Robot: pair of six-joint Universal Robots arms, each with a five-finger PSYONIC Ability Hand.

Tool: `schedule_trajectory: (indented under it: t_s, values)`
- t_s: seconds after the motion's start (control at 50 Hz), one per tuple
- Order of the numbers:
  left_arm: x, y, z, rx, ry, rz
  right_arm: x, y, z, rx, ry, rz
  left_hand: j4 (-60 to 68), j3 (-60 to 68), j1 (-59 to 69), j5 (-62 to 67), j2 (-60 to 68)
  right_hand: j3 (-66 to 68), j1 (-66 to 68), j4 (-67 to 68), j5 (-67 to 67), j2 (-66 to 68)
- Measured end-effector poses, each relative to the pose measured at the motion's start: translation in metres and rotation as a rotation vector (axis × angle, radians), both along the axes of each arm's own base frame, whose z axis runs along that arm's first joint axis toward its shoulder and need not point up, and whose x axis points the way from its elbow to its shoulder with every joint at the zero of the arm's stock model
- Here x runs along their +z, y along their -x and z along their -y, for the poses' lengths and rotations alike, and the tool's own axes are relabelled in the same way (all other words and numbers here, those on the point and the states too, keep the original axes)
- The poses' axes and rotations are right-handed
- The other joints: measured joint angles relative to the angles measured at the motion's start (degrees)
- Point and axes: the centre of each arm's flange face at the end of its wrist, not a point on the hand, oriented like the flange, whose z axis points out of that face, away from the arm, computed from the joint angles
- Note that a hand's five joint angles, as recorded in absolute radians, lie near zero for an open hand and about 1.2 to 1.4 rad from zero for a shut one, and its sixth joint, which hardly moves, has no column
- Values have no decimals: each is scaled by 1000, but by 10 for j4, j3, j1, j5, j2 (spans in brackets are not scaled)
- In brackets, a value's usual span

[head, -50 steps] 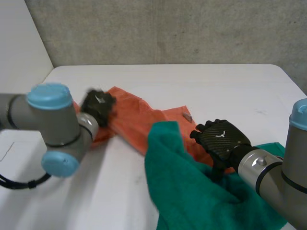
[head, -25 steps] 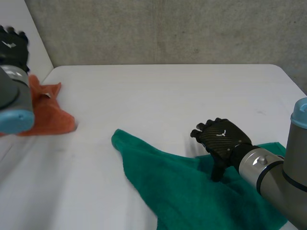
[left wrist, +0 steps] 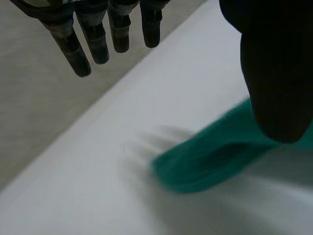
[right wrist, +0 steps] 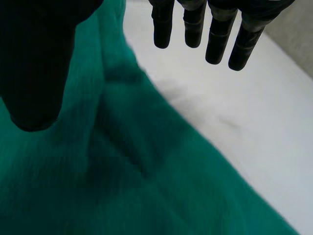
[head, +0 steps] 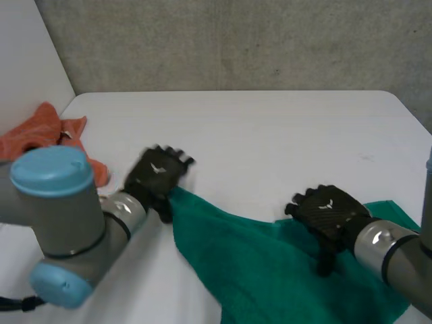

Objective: Fold the laundry.

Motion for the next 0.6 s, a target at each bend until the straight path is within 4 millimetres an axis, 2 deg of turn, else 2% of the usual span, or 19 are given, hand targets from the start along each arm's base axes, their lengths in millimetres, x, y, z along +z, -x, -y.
schedule_trajectory:
  t_s: [0.08,0.16,0.18,0.2,0.22,0.26,0.28,0.32,0.34,0.36,0.38,0.4,0.42,0.44,0.48,0.52,0.56,0.58,0.6]
  values:
    - [-8,13,-24,-96,-64,-9,-8,17,2,7,-20,-105,4,2,5,2,3,0,0,0,0,0]
    - [-16,20,-30,-131,-83,3,-15,28,4,12,-28,-169,64,57,75,49,62,0,0,0,0,0]
    - [-21,24,-31,-142,-90,15,-18,34,5,12,-34,-197,169,161,193,157,172,0,0,0,0,0]
    - [-21,24,-31,-142,-90,15,-18,34,5,12,-34,-197,169,161,193,157,172,0,0,0,0,0]
    - [-27,27,-29,-147,-92,28,-22,39,6,8,-40,-217,330,322,364,314,329,0,0,0,0,0]
    - [-32,30,-25,-145,-89,45,-26,43,7,1,-49,-231,444,436,483,428,452,2,0,2,2,2]
    - [-34,30,-24,-144,-87,50,-27,44,8,-2,-52,-233,509,500,534,491,511,2,0,2,2,2]
    - [-36,31,-21,-136,-82,60,-28,46,9,-7,-56,-235,538,528,537,512,538,36,42,36,35,36]
    - [-36,32,-15,-115,-66,70,-30,46,10,-11,-55,-232,558,547,537,521,556,56,62,57,55,66]
    - [-36,33,-12,-104,-58,74,-30,47,12,-14,-49,-228,558,547,537,521,556,242,250,240,229,245]
    - [-35,33,-11,-95,-52,76,-30,46,13,-15,-44,-225,564,554,537,521,563,352,330,338,321,359]
    - [-33,33,-6,-76,-35,77,-30,46,14,-16,-37,-222,565,555,537,521,563,352,330,338,321,359]
    - [-27,34,1,-42,-4,74,-27,44,21,-25,-2,-207,565,555,537,521,564,506,421,504,482,513]
    - [-21,34,7,-15,22,68,-24,43,26,-31,21,-196,565,555,537,521,564,532,436,535,512,536]
    - [-13,35,14,17,57,56,-19,41,35,-43,63,-174,565,555,537,521,564,550,440,557,535,544]
    - [7,38,28,64,136,14,-4,37,52,-70,144,-120,566,555,537,521,564,550,440,559,536,544]
    - [21,40,36,86,182,-17,4,34,60,-82,182,-91,567,555,537,521,564,550,440,559,536,544]
    - [47,42,51,123,270,-78,24,28,77,-106,265,-18,567,557,537,521,565,550,440,559,538,544]
    - [60,42,56,137,312,-108,33,25,84,-115,301,16,567,557,537,521,565,550,440,559,538,544]
